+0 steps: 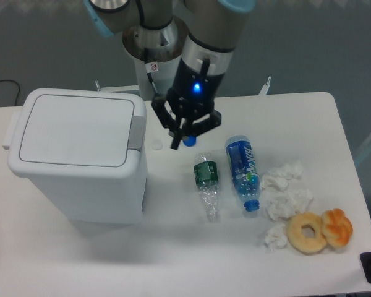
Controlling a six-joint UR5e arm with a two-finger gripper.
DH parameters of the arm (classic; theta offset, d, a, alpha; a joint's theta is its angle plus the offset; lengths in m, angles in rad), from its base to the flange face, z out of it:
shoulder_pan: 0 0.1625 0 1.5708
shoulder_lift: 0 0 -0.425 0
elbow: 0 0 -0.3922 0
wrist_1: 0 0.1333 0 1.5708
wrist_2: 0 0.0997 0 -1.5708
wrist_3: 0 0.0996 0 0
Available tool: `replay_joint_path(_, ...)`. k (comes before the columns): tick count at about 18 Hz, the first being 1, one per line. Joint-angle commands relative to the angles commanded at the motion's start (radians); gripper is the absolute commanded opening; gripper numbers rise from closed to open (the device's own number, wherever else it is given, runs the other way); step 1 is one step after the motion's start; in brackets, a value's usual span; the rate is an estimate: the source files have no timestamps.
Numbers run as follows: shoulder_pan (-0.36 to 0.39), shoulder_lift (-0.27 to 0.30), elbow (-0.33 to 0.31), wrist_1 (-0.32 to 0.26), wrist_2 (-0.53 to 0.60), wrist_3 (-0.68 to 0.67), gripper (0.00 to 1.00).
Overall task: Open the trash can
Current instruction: 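Move the gripper up and over to the trash can lid edge, then lower the gripper fingers against the lid's front edge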
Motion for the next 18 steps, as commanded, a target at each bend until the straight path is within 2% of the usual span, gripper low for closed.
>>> replay_joint_path(12,-0.029,0.005,-0.026,0.003,-0.008,0.002,0.00)
replay_joint_path(18,-0.029,0.006,-0.060,0.021,-0.008,0.009,0.01)
